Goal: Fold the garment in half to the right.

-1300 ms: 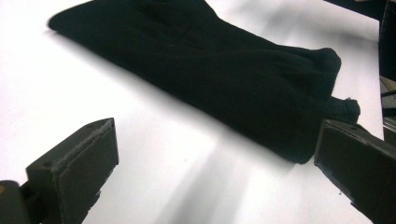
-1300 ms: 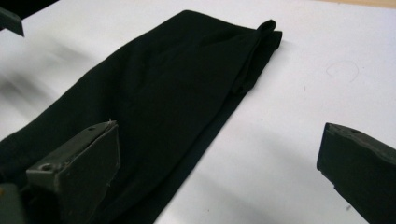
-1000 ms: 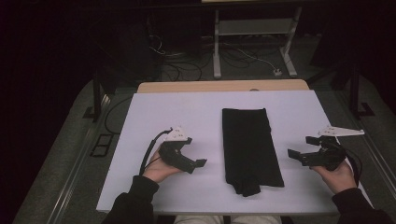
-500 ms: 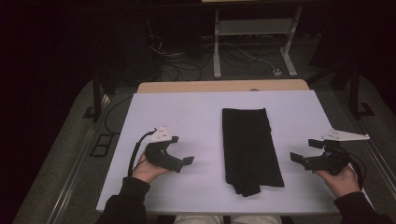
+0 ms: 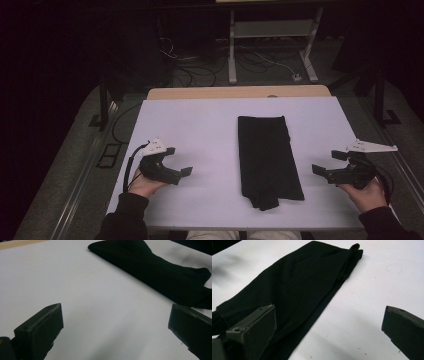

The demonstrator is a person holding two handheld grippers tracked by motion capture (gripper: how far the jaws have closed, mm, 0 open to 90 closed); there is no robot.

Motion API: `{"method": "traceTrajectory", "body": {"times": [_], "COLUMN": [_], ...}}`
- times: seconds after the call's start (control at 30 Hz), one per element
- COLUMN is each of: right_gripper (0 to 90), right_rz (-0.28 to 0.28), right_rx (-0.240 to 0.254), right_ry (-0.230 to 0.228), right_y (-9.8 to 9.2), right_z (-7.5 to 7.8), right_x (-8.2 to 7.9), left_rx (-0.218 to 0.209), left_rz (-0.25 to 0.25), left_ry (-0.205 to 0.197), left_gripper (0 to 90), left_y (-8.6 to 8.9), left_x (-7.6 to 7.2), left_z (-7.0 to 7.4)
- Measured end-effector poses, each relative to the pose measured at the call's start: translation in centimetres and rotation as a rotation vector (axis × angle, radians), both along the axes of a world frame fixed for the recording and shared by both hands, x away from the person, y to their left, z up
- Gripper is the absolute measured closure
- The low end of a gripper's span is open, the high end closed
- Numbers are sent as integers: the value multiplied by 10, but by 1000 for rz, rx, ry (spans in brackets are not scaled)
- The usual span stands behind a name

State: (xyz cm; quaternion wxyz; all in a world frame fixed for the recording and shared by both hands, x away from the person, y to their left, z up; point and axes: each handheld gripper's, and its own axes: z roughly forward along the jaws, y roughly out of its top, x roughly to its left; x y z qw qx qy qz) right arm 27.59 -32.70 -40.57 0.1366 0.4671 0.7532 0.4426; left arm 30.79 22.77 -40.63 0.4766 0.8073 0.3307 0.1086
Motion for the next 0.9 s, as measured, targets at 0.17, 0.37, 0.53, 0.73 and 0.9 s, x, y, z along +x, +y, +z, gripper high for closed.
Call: {"method": "traceTrajectory", "body": {"times": [0.17,0.37,0.53,0.73,0.9], "right_gripper": [0,0,0,0,0], "right_rz": [5,8,3,8,11], "right_rx": [2,2,6,4,6], "right_ry": [-5,2,-2,6,8], "right_y": [0,2,0,1,1], "right_z": [-1,-3,-4,-7,-7], "right_x": [0,-1,-1,3,5], "left_rx": [-19,-33,-38,-47,-57], "left_rz": [47,93,122,162,175], "left_ry": [-19,-34,-38,-34,-40], "left_gripper": [0,0,0,0,0], "left_y": [14,31,43,61,64], "left_x": [-2,-5,-9,-14,-16], "left_z": [-2,-4,-6,-8,-8]}}
